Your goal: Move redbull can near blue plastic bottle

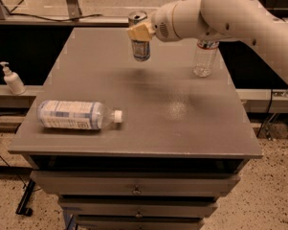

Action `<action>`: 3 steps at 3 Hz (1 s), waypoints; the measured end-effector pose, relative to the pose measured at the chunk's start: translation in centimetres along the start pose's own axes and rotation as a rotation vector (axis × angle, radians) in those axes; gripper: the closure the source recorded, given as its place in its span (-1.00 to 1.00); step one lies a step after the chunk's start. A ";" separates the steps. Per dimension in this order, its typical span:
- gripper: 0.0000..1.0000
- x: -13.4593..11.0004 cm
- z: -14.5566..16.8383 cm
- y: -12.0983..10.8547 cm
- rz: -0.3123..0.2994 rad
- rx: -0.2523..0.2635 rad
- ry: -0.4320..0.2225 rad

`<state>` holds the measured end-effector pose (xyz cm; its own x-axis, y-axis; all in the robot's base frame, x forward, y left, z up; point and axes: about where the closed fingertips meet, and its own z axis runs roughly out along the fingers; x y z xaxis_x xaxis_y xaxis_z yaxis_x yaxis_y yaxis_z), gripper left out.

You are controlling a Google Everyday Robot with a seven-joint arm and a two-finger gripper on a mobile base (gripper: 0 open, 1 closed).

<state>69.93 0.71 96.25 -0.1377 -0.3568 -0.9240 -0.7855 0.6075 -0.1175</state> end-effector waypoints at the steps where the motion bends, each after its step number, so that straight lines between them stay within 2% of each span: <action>1: 1.00 0.6 -4.0 5.9 0.029 -0.093 0.018; 2: 1.00 2.2 -5.9 11.3 0.059 -0.182 0.023; 3: 1.00 3.8 -5.8 15.4 0.074 -0.258 -0.003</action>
Offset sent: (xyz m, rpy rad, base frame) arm -0.2019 0.0361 -0.0300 0.0880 0.1898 0.2381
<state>53.84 4.61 93.03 -0.1994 -0.3156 -0.9277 -0.9013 0.4306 0.0472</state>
